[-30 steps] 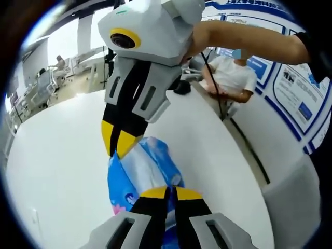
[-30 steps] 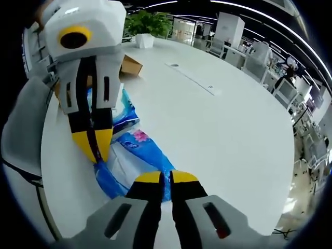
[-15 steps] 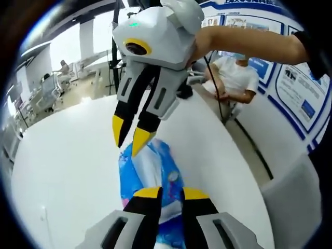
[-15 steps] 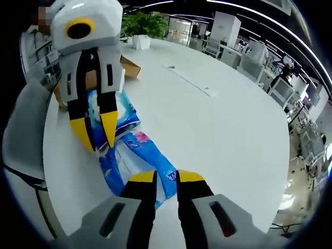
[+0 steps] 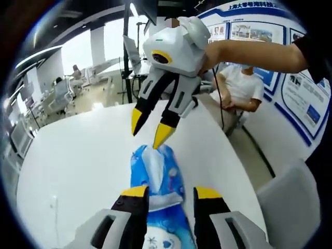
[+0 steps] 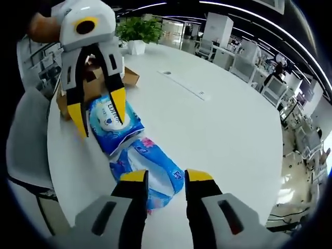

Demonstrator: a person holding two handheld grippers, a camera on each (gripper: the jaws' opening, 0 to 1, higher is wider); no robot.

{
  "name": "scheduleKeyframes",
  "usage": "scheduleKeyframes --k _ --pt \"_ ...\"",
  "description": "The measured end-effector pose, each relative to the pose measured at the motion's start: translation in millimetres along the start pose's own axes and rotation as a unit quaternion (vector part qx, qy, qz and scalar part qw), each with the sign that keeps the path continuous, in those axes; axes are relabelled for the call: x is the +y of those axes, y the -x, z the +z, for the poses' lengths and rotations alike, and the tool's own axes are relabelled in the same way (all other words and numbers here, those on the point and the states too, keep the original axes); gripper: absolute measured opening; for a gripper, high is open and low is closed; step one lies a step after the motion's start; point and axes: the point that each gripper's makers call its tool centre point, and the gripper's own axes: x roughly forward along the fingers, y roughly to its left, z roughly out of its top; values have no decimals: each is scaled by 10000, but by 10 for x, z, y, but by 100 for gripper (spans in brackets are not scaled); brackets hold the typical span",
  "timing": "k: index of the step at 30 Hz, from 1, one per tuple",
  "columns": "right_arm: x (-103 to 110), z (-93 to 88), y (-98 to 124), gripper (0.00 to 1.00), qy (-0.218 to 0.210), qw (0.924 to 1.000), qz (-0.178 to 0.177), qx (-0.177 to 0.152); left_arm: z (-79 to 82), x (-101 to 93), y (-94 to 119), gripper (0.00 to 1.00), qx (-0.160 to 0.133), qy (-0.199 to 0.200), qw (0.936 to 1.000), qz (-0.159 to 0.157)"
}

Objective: Operate the shoe box by opening the lid, removing the specified soft item, and placing it in the target area until the item is outside and the box remains undamaged.

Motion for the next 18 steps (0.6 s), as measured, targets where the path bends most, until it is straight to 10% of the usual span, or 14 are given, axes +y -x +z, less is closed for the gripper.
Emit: scheduleKeyframes --k 18 --pt "338 203 281 56 -175 9993 -319 -115 -289 -7 615 69 -408 681 9935 820"
